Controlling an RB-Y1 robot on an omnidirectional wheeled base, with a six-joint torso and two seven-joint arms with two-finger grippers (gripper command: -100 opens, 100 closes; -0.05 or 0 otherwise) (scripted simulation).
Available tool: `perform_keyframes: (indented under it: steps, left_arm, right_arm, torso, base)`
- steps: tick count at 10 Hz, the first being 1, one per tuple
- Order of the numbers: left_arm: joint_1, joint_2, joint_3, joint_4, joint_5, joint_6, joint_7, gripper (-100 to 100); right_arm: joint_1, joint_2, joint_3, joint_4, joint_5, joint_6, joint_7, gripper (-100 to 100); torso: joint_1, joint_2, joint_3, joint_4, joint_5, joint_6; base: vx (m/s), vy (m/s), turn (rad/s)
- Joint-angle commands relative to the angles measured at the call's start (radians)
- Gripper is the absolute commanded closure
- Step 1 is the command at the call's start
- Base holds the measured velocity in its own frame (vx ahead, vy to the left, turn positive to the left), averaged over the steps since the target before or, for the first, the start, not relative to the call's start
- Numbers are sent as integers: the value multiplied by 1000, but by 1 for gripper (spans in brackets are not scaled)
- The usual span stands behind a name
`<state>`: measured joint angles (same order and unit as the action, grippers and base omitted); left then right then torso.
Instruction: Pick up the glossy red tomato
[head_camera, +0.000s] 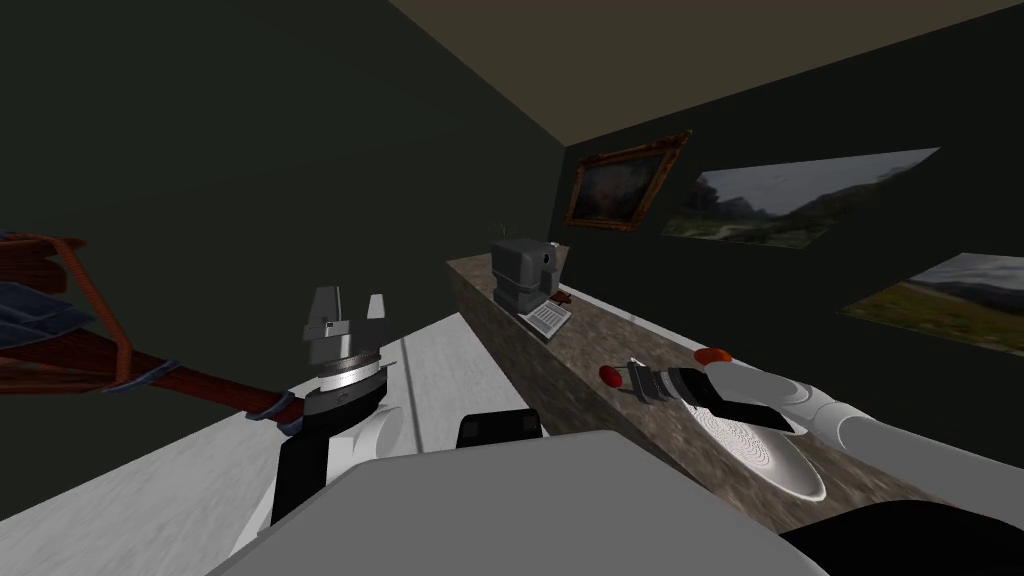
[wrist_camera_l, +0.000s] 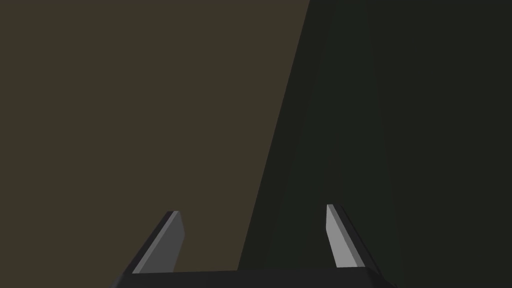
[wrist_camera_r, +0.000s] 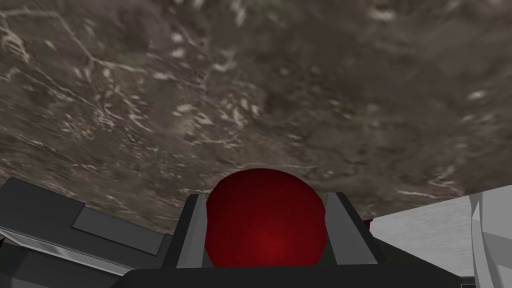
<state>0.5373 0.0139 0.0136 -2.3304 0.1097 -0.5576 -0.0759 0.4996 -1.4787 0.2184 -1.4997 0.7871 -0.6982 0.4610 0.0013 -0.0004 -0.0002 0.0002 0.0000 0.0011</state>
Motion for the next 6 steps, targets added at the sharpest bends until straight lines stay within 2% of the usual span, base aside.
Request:
perform_keyframes:
  steps: [1,2,3,4,5,6]
  left_arm:
    - [0,0,0,0,0,0,0,0]
    - [0,0,0,0,0,0,0,0]
    - [0,0,0,0,0,0,0,0]
    - [0,0,0,0,0,0,0,0]
    - [0,0,0,0,0,0,0,0]
    - [0,0,0,0,0,0,0,0]
  right_arm:
    - [0,0,0,0,0,0,0,100]
    - [0,0,0,0,0,0,0,0]
    - [-1,-29,-13,-9,-9,-15,-11,100]
    - [-2,-47,-21,-15,-14,-23,-19,100]
    - [19,-40,-27,-23,-17,-10,-8,100]
    - [20,-42,-28,-26,-17,-10,-10,0]
  torso:
    - [0,0,0,0,0,0]
    - [0,0,0,0,0,0]
    - [0,0,0,0,0,0]
    - [0,2,1,0,1,1]
    - [0,4,2,1,1,1]
    - [0,3,2,1,0,1]
  base:
    - [0,0,0]
    - [0,0,0]
    - [-25,-2,-126]
    - [-48,-11,-127]
    - [-23,-7,-19]
    - [0,0,0]
